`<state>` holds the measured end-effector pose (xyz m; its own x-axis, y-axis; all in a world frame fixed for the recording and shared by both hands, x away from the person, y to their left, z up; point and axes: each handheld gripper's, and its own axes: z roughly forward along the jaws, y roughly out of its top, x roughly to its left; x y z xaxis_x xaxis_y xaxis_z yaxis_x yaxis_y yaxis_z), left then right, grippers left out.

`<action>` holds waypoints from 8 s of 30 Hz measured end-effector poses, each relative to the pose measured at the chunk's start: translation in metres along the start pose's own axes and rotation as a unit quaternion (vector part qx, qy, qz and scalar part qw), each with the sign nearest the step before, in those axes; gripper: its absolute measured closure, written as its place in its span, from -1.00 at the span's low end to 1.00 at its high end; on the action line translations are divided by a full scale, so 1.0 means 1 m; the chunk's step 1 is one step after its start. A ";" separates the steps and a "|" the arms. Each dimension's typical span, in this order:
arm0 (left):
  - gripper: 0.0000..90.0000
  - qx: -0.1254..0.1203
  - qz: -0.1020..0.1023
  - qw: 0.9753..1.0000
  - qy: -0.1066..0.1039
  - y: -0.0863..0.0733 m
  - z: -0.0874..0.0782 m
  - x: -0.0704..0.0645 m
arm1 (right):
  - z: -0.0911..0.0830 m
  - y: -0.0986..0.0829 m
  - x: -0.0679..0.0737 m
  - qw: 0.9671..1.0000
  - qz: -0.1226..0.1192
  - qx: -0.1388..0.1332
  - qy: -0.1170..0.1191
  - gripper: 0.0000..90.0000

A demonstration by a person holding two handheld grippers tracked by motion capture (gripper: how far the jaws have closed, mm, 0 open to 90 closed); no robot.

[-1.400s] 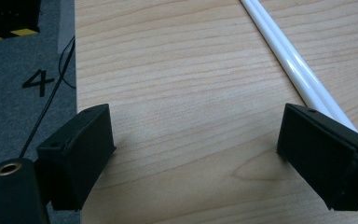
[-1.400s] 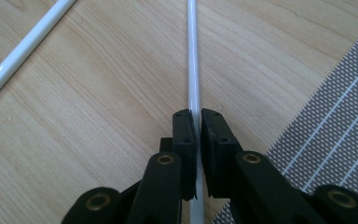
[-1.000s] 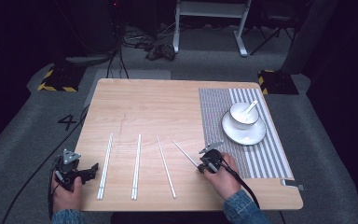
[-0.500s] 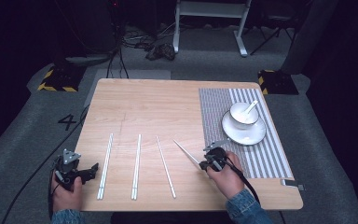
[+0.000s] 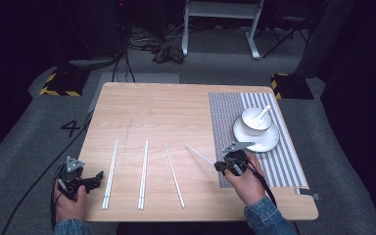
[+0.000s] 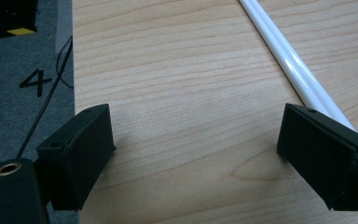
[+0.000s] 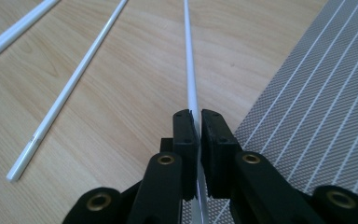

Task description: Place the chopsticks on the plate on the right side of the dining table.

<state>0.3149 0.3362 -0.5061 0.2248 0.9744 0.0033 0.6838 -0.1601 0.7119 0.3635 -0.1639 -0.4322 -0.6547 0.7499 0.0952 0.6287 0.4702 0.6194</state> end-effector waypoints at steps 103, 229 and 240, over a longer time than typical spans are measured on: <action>-0.79 0.000 -0.003 1.000 0.000 0.000 0.000 0.000 | -0.039 -0.049 -0.164 0.976 0.063 -0.074 -0.193 0.07; -0.80 -0.001 0.005 1.000 0.006 0.000 0.000 -0.001 | 0.020 0.092 0.032 0.991 -0.121 -0.049 -0.034 -0.06; -0.80 -0.002 0.002 1.000 0.004 0.000 0.000 -0.001 | 0.074 0.082 0.076 0.989 -0.145 -0.007 -0.001 -0.15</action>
<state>0.3151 0.3352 -0.5063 0.2218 0.9750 0.0115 0.6807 -0.1633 0.7142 0.3966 -0.0344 -0.4317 -0.8059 0.5852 -0.0896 0.4082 0.6589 0.6319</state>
